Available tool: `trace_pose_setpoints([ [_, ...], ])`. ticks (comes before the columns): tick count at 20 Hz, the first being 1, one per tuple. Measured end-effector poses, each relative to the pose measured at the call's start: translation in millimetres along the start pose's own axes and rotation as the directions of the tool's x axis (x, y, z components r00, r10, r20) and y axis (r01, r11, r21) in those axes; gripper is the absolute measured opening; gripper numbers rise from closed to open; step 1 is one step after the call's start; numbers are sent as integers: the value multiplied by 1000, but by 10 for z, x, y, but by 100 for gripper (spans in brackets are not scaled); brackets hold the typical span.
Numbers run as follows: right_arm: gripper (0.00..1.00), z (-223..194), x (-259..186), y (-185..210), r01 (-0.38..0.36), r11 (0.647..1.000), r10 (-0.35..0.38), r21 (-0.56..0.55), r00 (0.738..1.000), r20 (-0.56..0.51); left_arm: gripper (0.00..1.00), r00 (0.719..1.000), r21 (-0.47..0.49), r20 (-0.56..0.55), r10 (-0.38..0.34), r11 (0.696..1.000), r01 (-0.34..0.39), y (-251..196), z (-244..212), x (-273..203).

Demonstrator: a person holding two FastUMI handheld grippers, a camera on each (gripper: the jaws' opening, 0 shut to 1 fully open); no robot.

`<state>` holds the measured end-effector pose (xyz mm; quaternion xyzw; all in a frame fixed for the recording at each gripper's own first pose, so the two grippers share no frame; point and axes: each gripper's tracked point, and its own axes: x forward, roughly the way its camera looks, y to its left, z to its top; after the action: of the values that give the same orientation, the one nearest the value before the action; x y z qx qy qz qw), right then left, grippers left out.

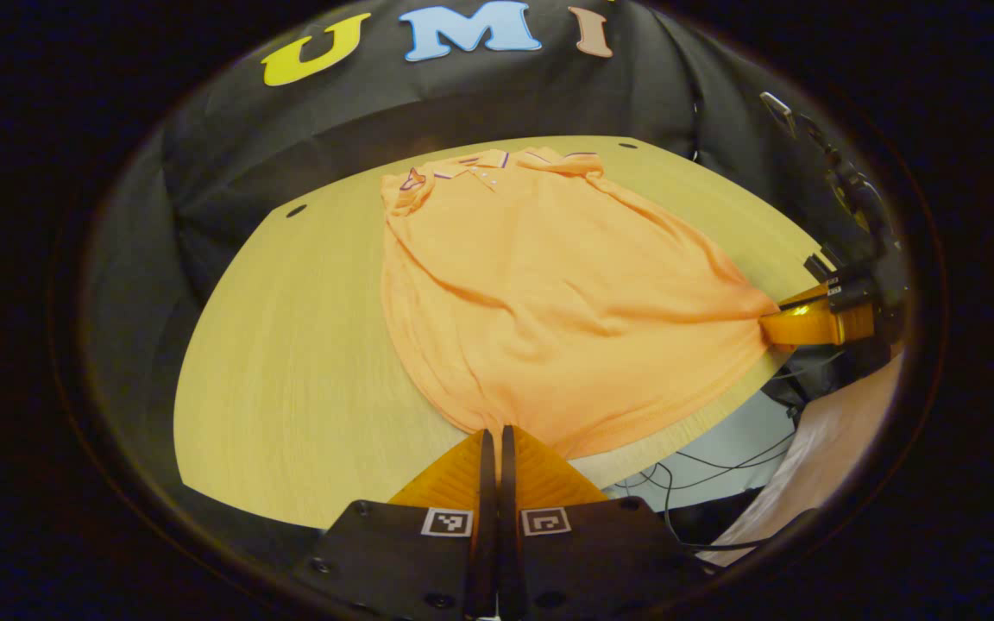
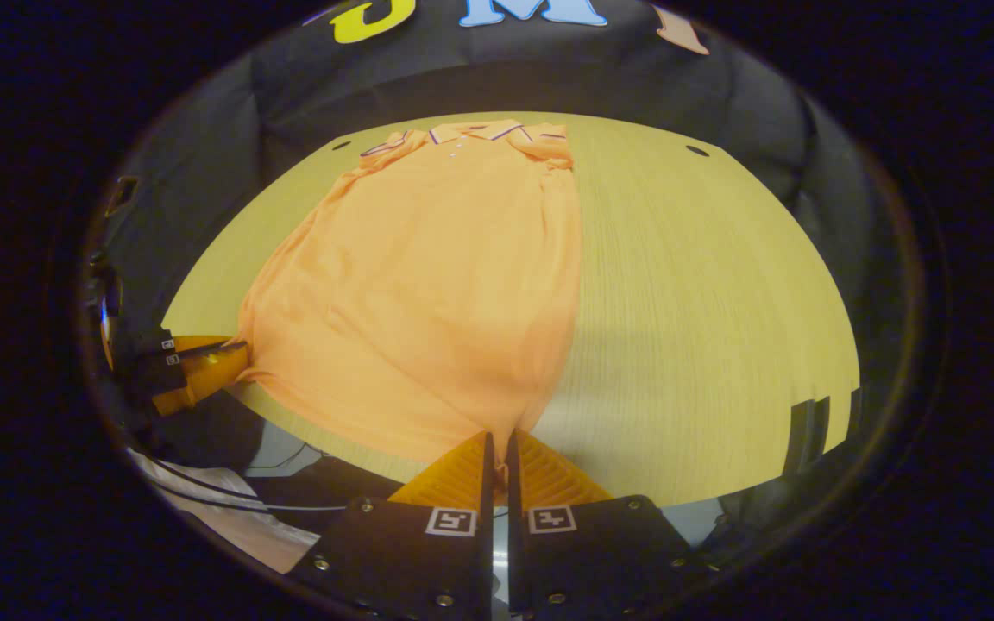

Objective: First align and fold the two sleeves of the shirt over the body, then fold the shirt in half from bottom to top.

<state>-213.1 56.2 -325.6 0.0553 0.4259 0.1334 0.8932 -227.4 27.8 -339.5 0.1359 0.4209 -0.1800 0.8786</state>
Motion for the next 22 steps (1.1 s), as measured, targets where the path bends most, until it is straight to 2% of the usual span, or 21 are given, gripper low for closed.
trace_pose_setpoints([
  [1, 2, -1, 14, 13, -14, 1000, 14, 27, 1000, 6, 7, 1000, 0, 0, 7, 1000, -7, 9, 5, -12],
  [3, 3, 19, -55, 58, -56, 994, 54, 93, 998, 23, 7, 999, -18, 20, 29, 999, -28, 50, 91, -83],
  [6, 7, 207, -217, -12, -60, 994, 53, 93, 996, 75, 6, 996, -88, 73, 41, 996, -34, 66, 376, -237],
  [7, 3, 316, -292, -36, -59, 994, 50, 92, 994, 100, 7, 995, -107, 92, 45, 994, -35, 71, 479, -282],
  [15, 3, 1461, -594, -208, -19, 997, -2, 80, 965, 262, 6, 961, -191, 271, 54, 982, -1, 342, 1706, -354],
  [22, 3, 2517, -431, -283, 43, 996, -68, 82, 939, 336, 6, 929, -167, 367, 48, 986, 15, 723, 2693, -59],
])
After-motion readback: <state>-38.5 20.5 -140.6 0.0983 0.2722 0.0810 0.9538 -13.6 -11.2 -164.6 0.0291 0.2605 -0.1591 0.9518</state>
